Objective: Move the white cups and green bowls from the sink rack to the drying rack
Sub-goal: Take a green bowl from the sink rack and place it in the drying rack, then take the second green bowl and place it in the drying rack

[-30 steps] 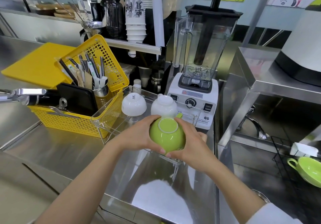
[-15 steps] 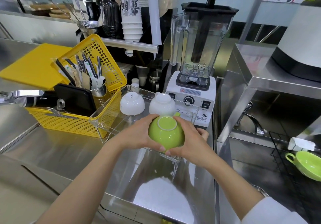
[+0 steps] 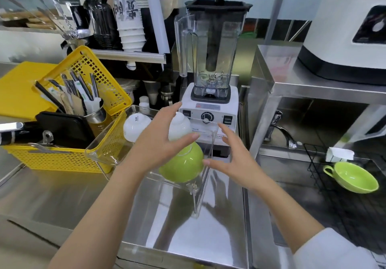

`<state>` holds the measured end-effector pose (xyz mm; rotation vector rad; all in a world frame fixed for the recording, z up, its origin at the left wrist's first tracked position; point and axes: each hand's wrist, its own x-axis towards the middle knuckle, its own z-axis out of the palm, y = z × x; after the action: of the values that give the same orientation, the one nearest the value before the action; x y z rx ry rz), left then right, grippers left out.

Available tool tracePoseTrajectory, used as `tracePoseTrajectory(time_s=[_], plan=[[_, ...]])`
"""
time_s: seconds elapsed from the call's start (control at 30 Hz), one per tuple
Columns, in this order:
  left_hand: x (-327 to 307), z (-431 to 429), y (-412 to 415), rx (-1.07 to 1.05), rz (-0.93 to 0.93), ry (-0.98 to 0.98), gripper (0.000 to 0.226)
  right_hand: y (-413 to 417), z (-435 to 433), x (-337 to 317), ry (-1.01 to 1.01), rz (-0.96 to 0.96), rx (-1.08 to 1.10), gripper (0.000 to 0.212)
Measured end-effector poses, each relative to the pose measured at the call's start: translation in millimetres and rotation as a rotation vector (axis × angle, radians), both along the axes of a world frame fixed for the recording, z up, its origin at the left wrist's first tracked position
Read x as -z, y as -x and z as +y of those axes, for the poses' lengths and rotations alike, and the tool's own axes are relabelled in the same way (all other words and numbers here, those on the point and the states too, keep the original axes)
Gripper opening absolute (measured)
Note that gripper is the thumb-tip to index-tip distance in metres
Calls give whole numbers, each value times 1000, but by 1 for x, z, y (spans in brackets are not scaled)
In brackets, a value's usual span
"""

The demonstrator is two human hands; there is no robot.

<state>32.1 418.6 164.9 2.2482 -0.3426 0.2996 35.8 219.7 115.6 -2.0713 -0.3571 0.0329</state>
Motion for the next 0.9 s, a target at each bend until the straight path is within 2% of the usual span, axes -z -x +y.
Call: tracePoseTrajectory(time_s=[0.1, 0.2, 0.47, 0.63, 0.73, 0.87, 0.9], plan=[[-13, -52, 2, 156, -116, -64, 82, 2, -32, -1, -13, -1, 97, 93], [-5, -107, -2, 292, -143, -159, 81, 7, -75, 4, -20, 26, 185, 91], [41, -254, -23, 510, 130, -165, 85, 35, -214, 31, -73, 115, 523, 90], [72, -351, -46, 583, 246, -261, 78, 38, -300, 58, -244, 207, 696, 86], [95, -404, -59, 533, 381, -255, 65, 28, -342, 78, -283, 283, 782, 84], [137, -465, -81, 307, 638, -149, 45, 7, -389, 101, -258, 341, 779, 56], [147, -476, -85, 261, 702, -95, 38, 0, -399, 109, -238, 349, 797, 57]])
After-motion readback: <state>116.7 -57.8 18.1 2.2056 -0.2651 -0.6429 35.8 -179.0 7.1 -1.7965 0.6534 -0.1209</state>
